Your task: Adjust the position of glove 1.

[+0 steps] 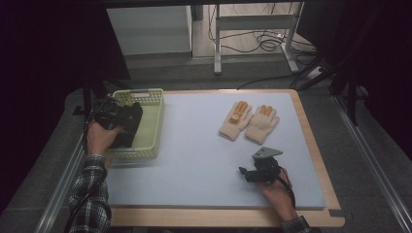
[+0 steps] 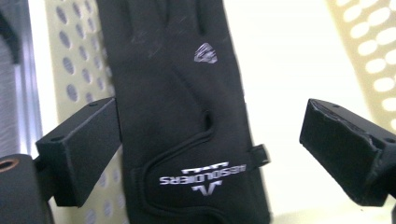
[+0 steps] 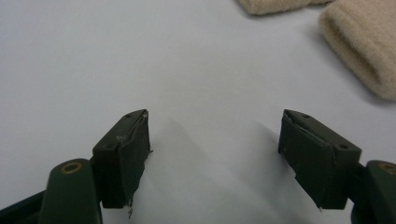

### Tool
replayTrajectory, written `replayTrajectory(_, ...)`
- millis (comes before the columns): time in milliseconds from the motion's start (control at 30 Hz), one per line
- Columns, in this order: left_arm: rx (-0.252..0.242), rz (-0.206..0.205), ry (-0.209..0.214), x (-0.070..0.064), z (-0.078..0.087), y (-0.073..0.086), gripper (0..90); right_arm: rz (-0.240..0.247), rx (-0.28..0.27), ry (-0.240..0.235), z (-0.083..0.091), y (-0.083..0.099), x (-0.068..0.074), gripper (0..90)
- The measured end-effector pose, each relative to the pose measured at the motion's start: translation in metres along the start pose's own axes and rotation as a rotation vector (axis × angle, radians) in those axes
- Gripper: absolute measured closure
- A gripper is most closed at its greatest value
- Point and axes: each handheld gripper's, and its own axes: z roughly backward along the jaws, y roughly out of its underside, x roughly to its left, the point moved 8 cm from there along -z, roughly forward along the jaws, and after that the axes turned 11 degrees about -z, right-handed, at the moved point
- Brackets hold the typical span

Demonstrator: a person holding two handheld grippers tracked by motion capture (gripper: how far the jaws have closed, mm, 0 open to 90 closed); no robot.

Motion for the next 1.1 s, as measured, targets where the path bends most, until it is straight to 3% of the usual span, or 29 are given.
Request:
replayTrajectory(100, -0.026, -0.014, 0.044, -0.009, 0.004, 0.0, 6.3, 0.0, 0.0, 0.0, 0.0, 0.0, 0.0, 24.5)
replayTrajectory(200, -0.04, -0.037, 0.048, -0.013, 0.006, 0.0, 6.3, 0.0, 0.0, 0.0, 0.0, 0.0, 0.0, 24.5)
replayTrajectory(367, -0.103, -0.065, 0.104, -0.027, 0.013, 0.0, 4.6, 0.0, 0.0, 0.002, 0.0, 0.0, 0.0, 24.3)
replayTrajectory(667, -0.185, -0.125, 0.145, -0.049, 0.03, -0.003, 2.8, 0.001, 0.002, 0.004, 0.0, 0.0, 0.0, 24.1)
replayTrajectory(1100, -0.277, -0.253, 0.205, -0.101, 0.048, -0.004, 0.4, 0.0, 0.003, 0.005, 0.0, 0.0, 0.0, 23.8)
